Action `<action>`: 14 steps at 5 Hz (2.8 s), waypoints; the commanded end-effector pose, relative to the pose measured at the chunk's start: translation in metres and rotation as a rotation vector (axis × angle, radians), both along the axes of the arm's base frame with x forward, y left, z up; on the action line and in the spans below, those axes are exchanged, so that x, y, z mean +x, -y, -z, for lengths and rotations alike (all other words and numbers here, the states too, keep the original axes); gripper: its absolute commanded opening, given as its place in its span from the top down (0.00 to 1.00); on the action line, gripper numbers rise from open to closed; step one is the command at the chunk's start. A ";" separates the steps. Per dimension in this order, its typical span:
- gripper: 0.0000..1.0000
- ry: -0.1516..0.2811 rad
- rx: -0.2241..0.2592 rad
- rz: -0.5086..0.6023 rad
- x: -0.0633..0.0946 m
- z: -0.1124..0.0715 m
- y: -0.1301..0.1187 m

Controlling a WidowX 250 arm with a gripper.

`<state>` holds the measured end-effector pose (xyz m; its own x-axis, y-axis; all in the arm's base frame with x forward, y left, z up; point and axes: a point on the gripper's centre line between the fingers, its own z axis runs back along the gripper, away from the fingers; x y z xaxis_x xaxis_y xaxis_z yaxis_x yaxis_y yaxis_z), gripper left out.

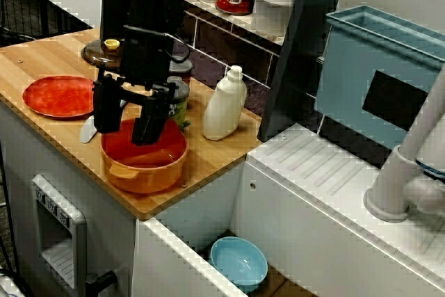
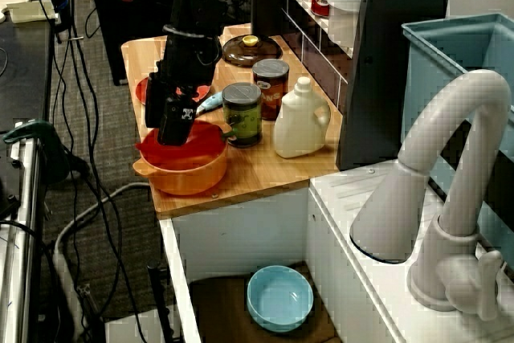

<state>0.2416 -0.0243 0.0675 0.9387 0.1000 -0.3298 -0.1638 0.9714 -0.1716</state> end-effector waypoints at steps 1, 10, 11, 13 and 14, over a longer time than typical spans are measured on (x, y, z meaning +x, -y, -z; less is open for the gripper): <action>0.00 0.047 -0.041 -0.011 0.000 -0.037 -0.019; 0.00 0.283 0.027 -0.366 0.038 -0.001 -0.106; 0.00 0.269 0.052 -0.355 0.044 0.009 -0.102; 0.00 0.280 0.043 -0.374 0.047 0.006 -0.104; 0.00 0.287 0.058 -0.367 0.052 0.008 -0.101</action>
